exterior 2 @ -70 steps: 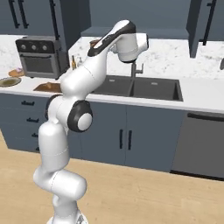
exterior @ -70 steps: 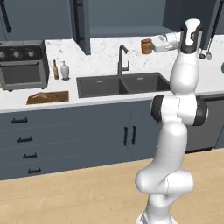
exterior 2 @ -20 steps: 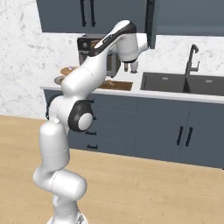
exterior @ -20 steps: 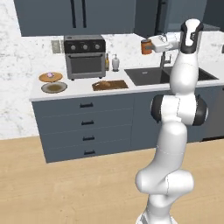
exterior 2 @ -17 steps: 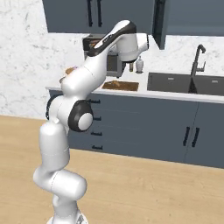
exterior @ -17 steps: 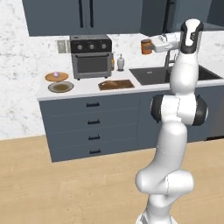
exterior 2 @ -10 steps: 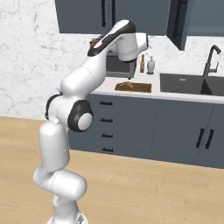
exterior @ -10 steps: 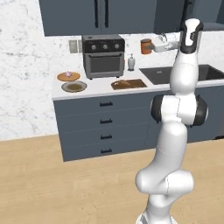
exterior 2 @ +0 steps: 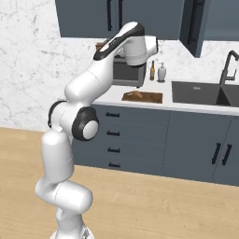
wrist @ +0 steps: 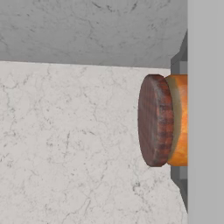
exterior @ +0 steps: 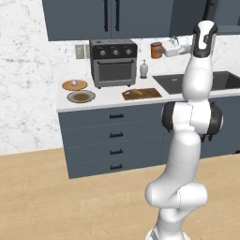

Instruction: From the different types of pastries on the counter, select a croissant and place it on the cutting board. Then retrieve a jar of jam from the cabinet and place it alongside the croissant on the cutting board.

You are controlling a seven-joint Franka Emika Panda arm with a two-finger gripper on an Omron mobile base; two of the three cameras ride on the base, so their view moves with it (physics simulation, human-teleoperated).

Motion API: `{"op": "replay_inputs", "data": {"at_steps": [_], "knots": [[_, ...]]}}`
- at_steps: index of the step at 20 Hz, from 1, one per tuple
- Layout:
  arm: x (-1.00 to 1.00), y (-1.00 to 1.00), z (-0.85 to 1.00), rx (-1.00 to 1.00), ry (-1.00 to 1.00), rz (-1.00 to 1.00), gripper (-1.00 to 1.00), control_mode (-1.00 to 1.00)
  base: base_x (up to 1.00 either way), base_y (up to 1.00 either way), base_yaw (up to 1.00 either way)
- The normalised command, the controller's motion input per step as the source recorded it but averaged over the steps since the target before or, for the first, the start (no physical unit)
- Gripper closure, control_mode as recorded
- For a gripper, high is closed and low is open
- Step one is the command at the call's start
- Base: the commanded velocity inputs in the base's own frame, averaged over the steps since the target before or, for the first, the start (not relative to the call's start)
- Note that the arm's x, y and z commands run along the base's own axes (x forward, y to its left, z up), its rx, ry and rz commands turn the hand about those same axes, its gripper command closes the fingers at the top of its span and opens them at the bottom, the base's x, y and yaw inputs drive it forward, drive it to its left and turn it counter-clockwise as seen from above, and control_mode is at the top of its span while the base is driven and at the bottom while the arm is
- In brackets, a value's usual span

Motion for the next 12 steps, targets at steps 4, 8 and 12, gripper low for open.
{"op": "replay_inputs", "data": {"at_steps": [4,8,12], "knots": [[0.0,0.0,0.0,0.0,0.0,0.0,1.0,1.0,0.17,0.04,0.0],[0.0,0.0,0.0,0.0,0.0,0.0,1.0,1.0,0.34,0.1,0.0],[0.0,0.0,0.0,0.0,0.0,0.0,1.0,1.0,0.51,0.18,0.0]]}}
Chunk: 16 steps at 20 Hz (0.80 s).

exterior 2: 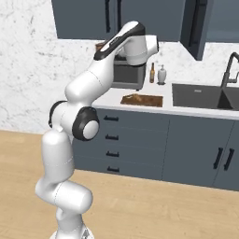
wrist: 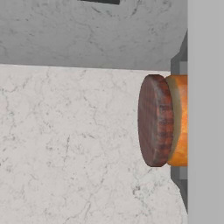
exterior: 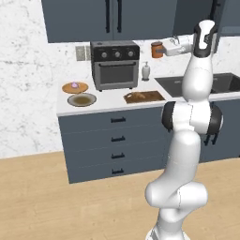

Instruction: From the different types of pastries on the counter, select a croissant and place it on the cutting board. Then retrieve a jar of jam from the cabinet and place it alongside the croissant on the cutting board.

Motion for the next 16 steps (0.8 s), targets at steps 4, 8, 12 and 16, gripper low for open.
{"op": "replay_inputs", "data": {"at_steps": [4,8,12,16], "knots": [[0.0,0.0,0.0,0.0,0.0,0.0,1.0,1.0,0.51,0.16,0.0],[0.0,0.0,0.0,0.0,0.0,0.0,1.0,1.0,0.45,0.13,0.0],[0.0,0.0,0.0,0.0,0.0,0.0,1.0,1.0,0.55,0.12,0.0],[0.0,0.0,0.0,0.0,0.0,0.0,1.0,1.0,0.3,0.08,0.0]]}}
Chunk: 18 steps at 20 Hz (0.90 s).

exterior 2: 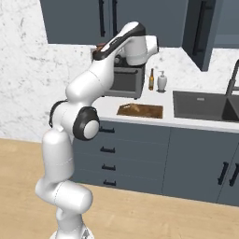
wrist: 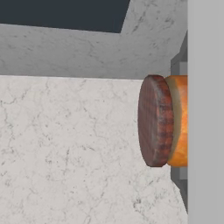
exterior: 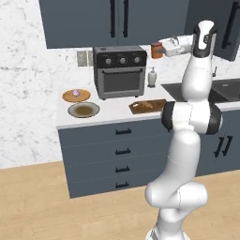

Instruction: From the different types of pastries on the counter, select a croissant and place it on the cutting board. Then retrieve a jar of jam from the cabinet and place it alongside the croissant on the cutting board.

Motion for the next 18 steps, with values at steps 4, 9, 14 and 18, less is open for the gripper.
{"op": "replay_inputs", "data": {"at_steps": [4,9,14,18], "knots": [[0.0,0.0,0.0,0.0,0.0,0.0,1.0,1.0,0.21,0.04,0.0],[0.0,0.0,0.0,0.0,0.0,0.0,1.0,1.0,0.29,0.07,0.0],[0.0,0.0,0.0,0.0,0.0,0.0,1.0,1.0,0.43,0.02,0.0],[0.0,0.0,0.0,0.0,0.0,0.0,1.0,1.0,0.56,0.0,0.0]]}}
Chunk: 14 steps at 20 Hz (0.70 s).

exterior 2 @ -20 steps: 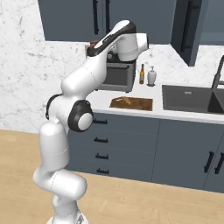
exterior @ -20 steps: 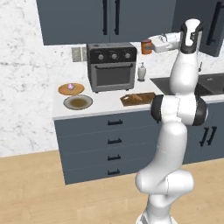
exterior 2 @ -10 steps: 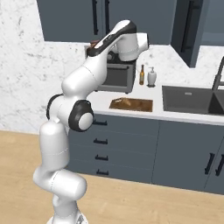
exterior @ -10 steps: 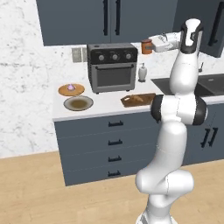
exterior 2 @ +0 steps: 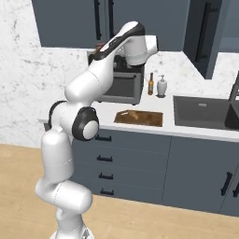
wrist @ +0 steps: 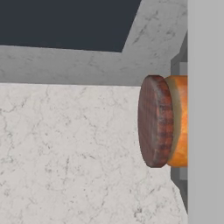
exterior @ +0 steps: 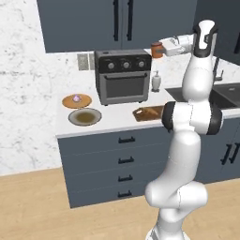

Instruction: From the different types of pastries on the counter, select a croissant and place it on the cutting board. Then retrieve a jar of jam from the cabinet and place it alongside the croissant on the cutting board.

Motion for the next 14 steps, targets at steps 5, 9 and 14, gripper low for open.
{"op": "replay_inputs", "data": {"at_steps": [5,9,14], "knots": [[0.0,0.0,0.0,0.0,0.0,0.0,1.0,1.0,0.55,0.0,0.0],[0.0,0.0,0.0,0.0,0.0,0.0,1.0,1.0,0.48,0.0,0.0],[0.0,0.0,0.0,0.0,0.0,0.0,1.0,1.0,0.51,0.0,0.0]]}}
